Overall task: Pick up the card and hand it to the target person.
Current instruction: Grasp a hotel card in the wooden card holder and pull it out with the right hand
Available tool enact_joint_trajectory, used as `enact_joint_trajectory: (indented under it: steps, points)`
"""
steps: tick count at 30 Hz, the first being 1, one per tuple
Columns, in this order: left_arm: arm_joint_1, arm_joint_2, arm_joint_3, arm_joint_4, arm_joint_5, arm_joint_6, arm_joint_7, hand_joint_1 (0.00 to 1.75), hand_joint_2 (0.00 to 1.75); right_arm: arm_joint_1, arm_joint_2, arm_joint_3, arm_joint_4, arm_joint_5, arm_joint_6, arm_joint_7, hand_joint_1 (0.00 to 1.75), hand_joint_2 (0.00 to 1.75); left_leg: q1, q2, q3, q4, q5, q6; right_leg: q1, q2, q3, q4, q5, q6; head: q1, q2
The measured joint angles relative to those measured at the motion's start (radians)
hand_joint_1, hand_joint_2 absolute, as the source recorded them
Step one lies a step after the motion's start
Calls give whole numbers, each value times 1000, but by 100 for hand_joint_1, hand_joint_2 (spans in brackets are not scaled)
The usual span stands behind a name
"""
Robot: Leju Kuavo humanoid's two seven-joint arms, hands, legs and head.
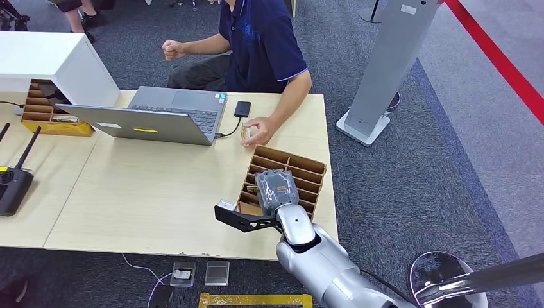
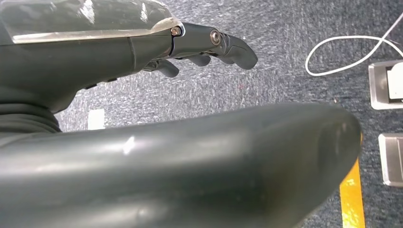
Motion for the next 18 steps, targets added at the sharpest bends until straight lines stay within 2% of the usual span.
enact_joint_trajectory:
  steps: [7, 18]
  points:
    - [0, 0, -2, 0, -5, -21, -15, 0, 0, 0, -17, -13, -30, -19, 14, 11, 161, 175, 0, 0, 0, 0, 0, 0, 0, 0, 0, 0, 0, 0, 0, 0]
    - [1, 0, -2, 0, -5, -24, -25, 0, 0, -1, -55, -38, -141, -76, 24, 34, 160, 175, 0, 0, 0, 0, 0, 0, 0, 0, 0, 0, 0, 0, 0, 0]
